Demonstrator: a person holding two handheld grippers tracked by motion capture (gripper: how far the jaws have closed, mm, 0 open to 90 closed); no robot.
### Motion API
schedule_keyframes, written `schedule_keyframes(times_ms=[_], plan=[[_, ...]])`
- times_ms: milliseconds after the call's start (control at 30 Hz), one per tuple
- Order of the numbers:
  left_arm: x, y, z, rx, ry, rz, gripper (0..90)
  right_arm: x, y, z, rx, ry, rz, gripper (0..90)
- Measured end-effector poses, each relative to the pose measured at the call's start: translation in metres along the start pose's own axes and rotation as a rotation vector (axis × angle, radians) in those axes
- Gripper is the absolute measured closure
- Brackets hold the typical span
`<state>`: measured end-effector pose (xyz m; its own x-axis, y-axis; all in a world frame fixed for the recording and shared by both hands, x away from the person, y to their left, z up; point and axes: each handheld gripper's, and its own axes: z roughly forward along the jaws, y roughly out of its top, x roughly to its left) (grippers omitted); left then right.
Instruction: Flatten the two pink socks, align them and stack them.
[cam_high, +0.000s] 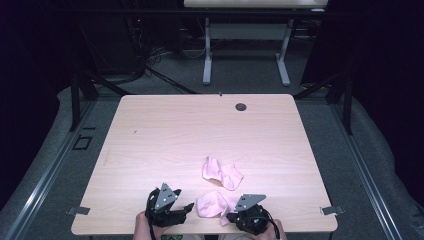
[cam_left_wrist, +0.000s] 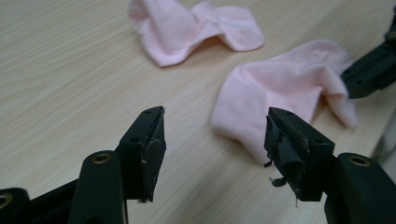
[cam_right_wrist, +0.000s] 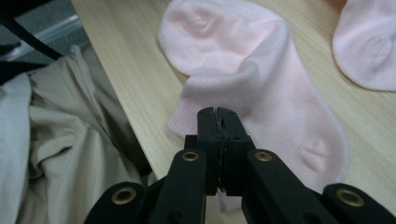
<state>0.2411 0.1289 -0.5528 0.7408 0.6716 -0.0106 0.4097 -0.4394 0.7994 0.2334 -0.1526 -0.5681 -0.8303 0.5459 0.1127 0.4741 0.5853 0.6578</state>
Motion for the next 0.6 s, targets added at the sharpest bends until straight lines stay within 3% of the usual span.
schedule_keyframes(times_ms=[200, 367, 400, 500, 600], plan=[[-0.023, 0.013, 0.016, 0.030, -0.074, 0.088, 40.3, -0.009, 0.001, -0.012, -0.073, 0.035, 0.054, 89.1], [-0.036, 0.019, 0.035, 0.065, -0.119, 0.144, 39.1, -0.021, 0.001, -0.022, -0.134, 0.069, 0.133, 89.2], [-0.036, 0.019, 0.035, 0.065, -0.119, 0.144, 38.8, -0.021, 0.001, -0.022, -0.134, 0.069, 0.133, 89.2], [-0.048, 0.023, 0.048, 0.071, -0.133, 0.165, 38.8, -0.031, -0.001, -0.027, -0.168, 0.096, 0.220, 89.2], [-0.054, 0.025, 0.058, 0.076, -0.097, 0.184, 41.4, -0.037, -0.002, -0.030, -0.197, 0.115, 0.278, 89.3]])
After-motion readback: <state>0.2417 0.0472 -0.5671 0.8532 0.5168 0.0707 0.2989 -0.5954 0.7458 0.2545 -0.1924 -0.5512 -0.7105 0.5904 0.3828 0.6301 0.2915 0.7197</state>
